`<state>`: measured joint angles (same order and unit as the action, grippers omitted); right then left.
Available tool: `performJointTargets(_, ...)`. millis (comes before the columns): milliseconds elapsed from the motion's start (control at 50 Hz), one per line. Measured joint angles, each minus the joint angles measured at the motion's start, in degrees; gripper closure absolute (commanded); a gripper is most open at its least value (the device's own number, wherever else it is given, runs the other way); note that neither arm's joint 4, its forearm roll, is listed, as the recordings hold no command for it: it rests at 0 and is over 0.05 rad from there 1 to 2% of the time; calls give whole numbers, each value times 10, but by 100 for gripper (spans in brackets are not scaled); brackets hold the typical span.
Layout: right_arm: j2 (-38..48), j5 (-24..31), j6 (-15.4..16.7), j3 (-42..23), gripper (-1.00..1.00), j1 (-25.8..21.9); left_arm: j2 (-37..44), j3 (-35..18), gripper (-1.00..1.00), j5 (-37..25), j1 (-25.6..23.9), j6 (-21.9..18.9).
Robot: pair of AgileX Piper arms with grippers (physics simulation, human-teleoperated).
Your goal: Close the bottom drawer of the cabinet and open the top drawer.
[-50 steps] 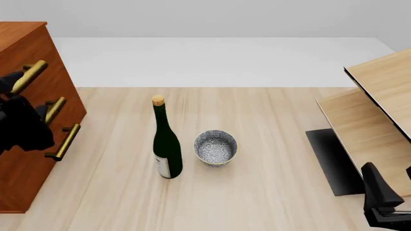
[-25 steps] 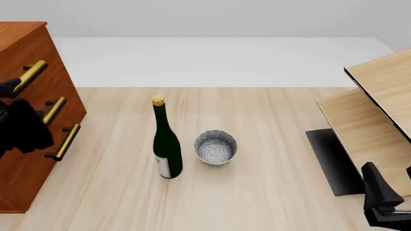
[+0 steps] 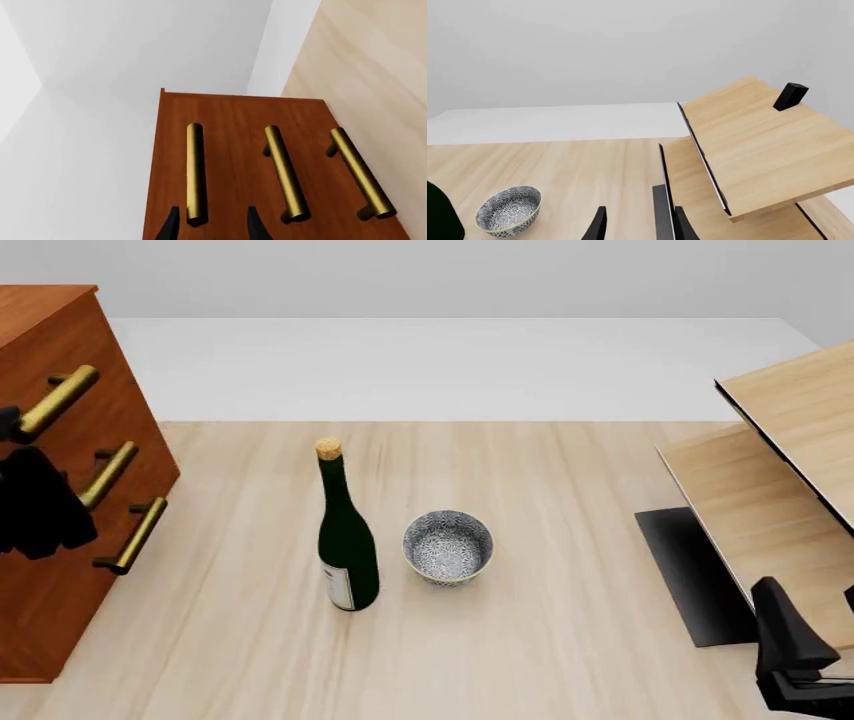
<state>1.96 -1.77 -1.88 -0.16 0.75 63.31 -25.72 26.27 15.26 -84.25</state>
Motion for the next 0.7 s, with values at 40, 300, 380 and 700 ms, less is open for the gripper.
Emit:
performJointTargets(40,0,0,0,0,-100,0,0,0,-100,1,3,-1)
performJointTargets(300,-2,2,1,0,-100,0,5,-6,-100,8,21,-6)
performJointTargets(380,-3,2,1,0,-100,0,9,-8,-100,12,25,-8)
performJointTargets(700,-3,1,2,0,-100,1,26,-24,-100,22,30,-13)
